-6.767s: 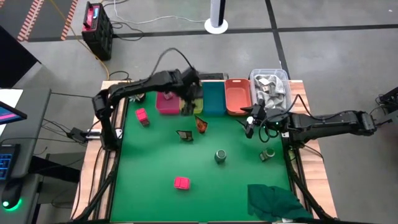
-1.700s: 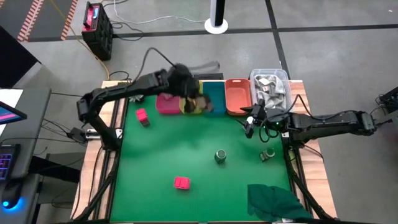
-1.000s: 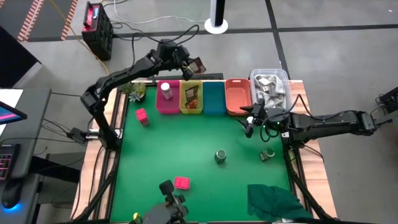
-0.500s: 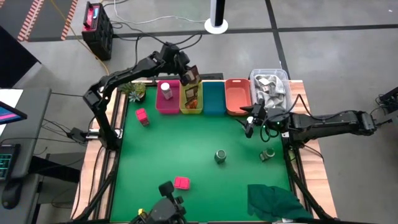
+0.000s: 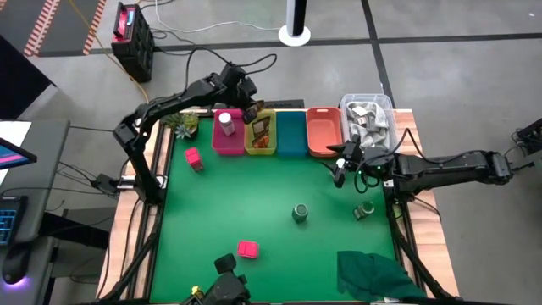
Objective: Sort spices by type
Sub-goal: Put the brown seasoning pack into the yellow bin
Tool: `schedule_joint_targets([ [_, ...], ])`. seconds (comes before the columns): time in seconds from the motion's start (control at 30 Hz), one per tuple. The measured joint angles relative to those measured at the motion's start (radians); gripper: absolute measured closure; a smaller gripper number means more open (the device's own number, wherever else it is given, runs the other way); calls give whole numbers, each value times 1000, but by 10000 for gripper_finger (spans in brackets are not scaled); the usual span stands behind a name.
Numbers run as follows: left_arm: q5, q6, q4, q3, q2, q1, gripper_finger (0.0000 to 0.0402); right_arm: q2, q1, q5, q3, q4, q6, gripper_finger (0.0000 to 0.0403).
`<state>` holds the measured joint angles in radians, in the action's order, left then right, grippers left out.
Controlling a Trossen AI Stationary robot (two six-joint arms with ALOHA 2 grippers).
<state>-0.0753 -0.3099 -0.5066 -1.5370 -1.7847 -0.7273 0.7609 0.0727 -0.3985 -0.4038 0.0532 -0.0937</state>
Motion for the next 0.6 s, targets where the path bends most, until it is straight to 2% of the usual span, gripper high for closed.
schedule_joint_targets([
  [0.17, 10, -16, -5, 24, 0, 17, 401, 0, 0, 0, 0, -1, 0, 102],
  [0.33, 54, -37, 59, 22, 11, 42, 401, 0, 0, 0, 0, -1, -2, 102],
  [0.6, 53, -33, -15, -17, 13, 50, 401, 0, 0, 0, 0, -1, -4, 102],
])
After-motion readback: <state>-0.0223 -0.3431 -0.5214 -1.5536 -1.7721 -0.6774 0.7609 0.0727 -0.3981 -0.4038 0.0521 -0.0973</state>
